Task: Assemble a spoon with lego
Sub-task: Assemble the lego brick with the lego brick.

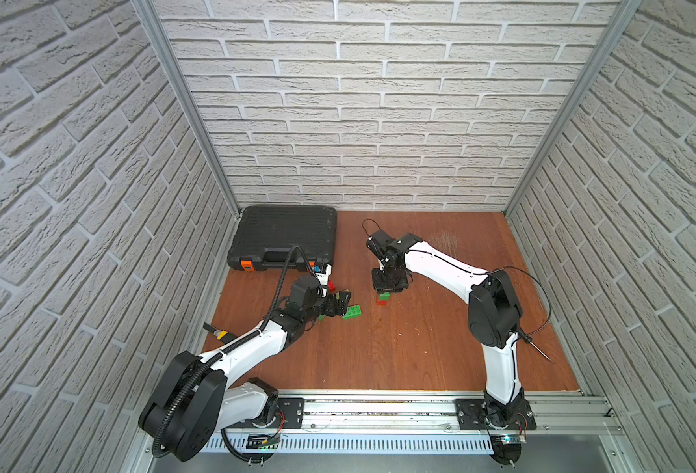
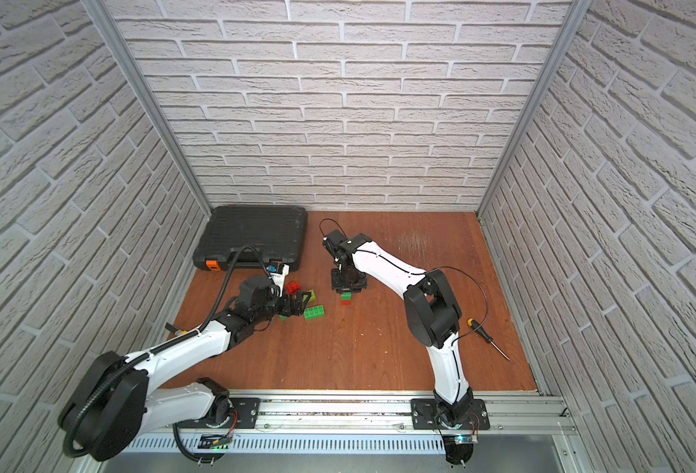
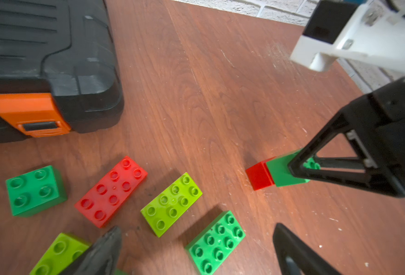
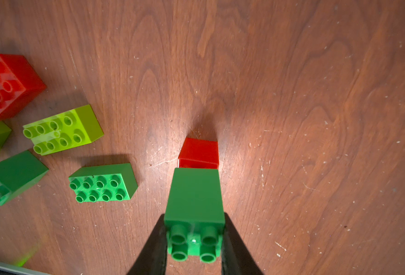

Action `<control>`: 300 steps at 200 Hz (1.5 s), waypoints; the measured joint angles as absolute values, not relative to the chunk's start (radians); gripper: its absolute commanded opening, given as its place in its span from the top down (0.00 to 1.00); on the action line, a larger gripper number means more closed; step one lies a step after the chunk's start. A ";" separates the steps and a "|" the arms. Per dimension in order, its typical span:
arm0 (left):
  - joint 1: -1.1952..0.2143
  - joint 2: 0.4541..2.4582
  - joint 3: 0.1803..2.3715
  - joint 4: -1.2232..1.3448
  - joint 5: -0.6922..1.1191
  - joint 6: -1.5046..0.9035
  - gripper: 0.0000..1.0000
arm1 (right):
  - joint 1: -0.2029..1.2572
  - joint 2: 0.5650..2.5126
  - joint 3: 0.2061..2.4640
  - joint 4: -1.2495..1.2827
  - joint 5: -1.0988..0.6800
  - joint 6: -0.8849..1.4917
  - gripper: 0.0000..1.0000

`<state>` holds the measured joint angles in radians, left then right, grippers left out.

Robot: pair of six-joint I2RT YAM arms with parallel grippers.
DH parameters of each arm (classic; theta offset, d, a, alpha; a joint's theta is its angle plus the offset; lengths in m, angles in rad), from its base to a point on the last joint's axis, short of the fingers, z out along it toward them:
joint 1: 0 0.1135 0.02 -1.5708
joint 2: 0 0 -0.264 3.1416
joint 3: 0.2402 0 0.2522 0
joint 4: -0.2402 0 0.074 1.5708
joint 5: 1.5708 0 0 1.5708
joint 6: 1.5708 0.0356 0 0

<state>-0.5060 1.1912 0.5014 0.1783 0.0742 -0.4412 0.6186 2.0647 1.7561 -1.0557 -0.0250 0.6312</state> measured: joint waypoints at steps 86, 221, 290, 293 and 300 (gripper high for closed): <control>-0.506 1.162 0.499 0.161 0.004 -0.399 0.02 | 0.598 2.148 1.889 -1.176 -0.058 0.644 0.74; -0.521 1.162 0.496 0.127 -0.052 -0.376 0.02 | 0.632 2.204 1.969 -1.226 0.018 0.680 0.71; -0.521 1.140 0.496 0.095 -0.068 -0.376 0.02 | 0.632 2.220 1.908 -1.180 0.034 0.691 0.40; -0.521 1.137 0.496 0.094 -0.068 -0.376 0.02 | 0.632 2.220 1.908 -1.180 0.033 0.690 0.40; -0.521 1.133 0.496 0.094 -0.068 -0.377 0.02 | 0.632 2.220 1.908 -1.182 0.033 0.689 0.39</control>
